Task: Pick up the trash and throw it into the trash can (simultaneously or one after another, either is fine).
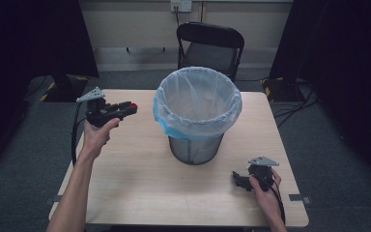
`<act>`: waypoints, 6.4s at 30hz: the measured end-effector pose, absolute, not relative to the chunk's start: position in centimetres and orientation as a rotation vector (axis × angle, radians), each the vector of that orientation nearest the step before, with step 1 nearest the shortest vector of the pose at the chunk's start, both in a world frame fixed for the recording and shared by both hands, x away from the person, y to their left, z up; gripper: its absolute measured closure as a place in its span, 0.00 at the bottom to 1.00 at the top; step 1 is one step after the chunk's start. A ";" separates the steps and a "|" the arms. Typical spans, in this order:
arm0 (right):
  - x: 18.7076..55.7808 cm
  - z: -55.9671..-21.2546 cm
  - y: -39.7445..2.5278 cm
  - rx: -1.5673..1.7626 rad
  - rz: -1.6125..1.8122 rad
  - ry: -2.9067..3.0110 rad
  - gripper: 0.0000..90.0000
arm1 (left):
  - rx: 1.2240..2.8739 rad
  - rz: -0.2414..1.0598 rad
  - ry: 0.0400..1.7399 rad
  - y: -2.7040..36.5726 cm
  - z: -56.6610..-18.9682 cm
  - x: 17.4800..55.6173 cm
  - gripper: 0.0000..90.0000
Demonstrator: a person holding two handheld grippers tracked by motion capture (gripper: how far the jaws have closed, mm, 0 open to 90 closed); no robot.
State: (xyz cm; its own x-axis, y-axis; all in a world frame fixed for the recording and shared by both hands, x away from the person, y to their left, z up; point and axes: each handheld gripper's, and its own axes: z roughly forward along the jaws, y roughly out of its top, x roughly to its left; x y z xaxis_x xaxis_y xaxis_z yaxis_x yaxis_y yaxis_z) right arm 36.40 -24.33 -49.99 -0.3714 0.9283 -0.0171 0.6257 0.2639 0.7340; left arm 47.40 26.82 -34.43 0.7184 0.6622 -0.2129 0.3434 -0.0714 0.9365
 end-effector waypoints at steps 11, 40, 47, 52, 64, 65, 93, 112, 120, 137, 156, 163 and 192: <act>36.4 -50.0 -24.3 1.405 0.900 2.091 0.12 | 1.646 0.336 0.748 26.0 -32.0 47.0 0.66; 36.4 -50.0 -24.3 1.405 0.900 2.091 0.12 | 1.590 0.333 0.612 23.3 -25.6 46.4 0.66; 36.4 -50.0 -24.3 1.404 0.900 2.091 0.12 | 1.593 0.320 0.562 21.8 -24.4 46.3 0.66; 36.4 -50.0 -24.3 1.405 0.900 2.091 0.12 | 1.598 0.299 0.540 20.5 -24.0 46.3 0.66; 36.4 -50.0 -24.3 1.405 0.900 2.091 0.12 | 1.629 0.272 0.485 17.2 -22.9 46.6 0.66; 36.4 -50.0 -24.3 1.405 0.900 2.091 0.12 | 1.639 0.266 0.477 16.6 -22.8 46.7 0.66; 36.4 -50.0 -24.3 1.404 0.900 2.092 0.12 | 1.809 0.126 0.443 10.9 -24.9 47.9 0.66; 36.4 -50.0 -24.3 1.404 0.900 2.092 0.12 | 1.784 0.171 0.499 12.1 -25.3 47.8 0.20; 36.4 -50.0 -24.3 1.406 0.900 2.092 0.12 | 1.754 0.186 0.540 13.9 -25.7 47.8 0.17; 36.4 -50.0 -24.3 1.405 0.900 2.091 0.12 | 1.669 0.241 0.606 18.8 -25.5 46.9 0.18; 36.4 -50.0 -24.3 1.406 0.900 2.092 0.12 | 1.671 0.278 0.656 22.6 -25.9 45.7 0.19; 36.4 -50.0 -24.3 1.407 0.900 2.092 0.12 | 1.695 0.325 0.681 23.8 -26.1 45.0 0.19; 36.4 -50.0 -24.3 1.406 0.900 2.092 0.12 | 1.770 0.430 0.782 28.3 -29.3 41.7 0.20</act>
